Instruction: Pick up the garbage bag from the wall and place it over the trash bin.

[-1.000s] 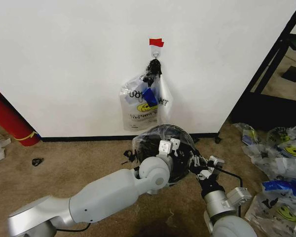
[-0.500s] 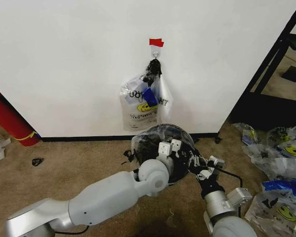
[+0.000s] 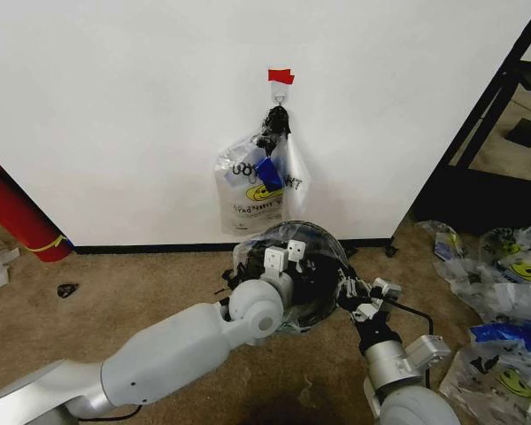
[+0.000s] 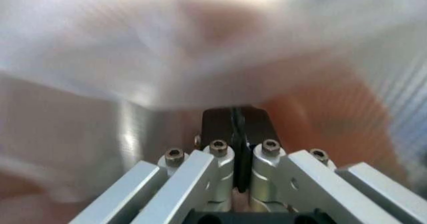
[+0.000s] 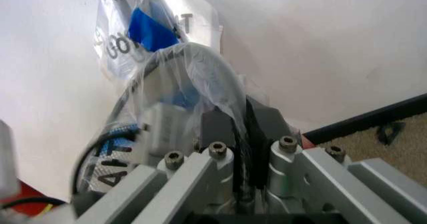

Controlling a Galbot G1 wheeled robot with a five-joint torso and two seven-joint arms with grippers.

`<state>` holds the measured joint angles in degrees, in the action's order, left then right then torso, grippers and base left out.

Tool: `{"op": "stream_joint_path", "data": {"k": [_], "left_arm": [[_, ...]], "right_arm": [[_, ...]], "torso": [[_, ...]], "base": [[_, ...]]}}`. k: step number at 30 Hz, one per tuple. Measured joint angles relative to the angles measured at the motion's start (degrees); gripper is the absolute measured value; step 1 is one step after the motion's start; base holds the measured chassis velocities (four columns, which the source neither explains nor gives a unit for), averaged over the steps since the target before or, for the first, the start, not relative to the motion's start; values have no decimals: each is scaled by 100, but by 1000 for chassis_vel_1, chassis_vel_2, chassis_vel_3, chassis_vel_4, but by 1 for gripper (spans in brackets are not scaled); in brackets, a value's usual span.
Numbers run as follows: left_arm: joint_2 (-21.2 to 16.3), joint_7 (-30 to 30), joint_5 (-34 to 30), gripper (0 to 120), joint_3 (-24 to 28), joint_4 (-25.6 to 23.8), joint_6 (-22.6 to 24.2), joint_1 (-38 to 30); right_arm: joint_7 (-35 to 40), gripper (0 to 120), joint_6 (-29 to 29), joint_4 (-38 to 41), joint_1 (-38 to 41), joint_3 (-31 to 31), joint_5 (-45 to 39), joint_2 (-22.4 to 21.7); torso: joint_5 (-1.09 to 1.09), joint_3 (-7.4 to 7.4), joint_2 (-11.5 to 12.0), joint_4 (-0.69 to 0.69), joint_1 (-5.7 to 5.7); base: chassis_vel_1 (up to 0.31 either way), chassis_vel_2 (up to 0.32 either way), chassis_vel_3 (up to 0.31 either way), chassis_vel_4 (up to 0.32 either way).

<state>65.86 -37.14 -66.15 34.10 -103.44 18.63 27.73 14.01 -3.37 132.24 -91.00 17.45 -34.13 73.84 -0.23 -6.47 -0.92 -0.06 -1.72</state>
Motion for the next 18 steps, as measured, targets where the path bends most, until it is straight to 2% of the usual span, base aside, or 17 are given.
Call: {"op": "stream_joint_path", "data": {"k": [5, 9, 14, 17, 18], "left_arm": [[108, 37, 181, 0, 29, 251, -10, 24], [54, 26, 153, 0, 17, 132, 3, -1], [-277, -116, -259, 0, -73, -704, 188, -47], [-403, -121, -322, 0, -91, -906, 262, -44], [-589, -86, -357, 0, -115, -1125, 352, -27]], "right_arm": [[1, 1, -2, 2, -13, -19, 1, 14], [4, 1, -1, -10, -5, 11, 1, 14], [49, 1, 0, -196, 122, 109, -116, 51], [69, 1, -5, -258, 164, 125, -184, 66], [89, 1, -13, -359, 203, 144, -271, 82]], "torso": [[0, 0, 0, 0, 0], [0, 0, 0, 0, 0], [0, 0, 0, 0, 0], [-1, 0, 0, 0, 0], [0, 0, 0, 2, 0]], "base": [[0, 0, 0, 0], [0, 0, 0, 0], [0, 0, 0, 0], [0, 0, 0, 0], [0, 0, 0, 0]]}}
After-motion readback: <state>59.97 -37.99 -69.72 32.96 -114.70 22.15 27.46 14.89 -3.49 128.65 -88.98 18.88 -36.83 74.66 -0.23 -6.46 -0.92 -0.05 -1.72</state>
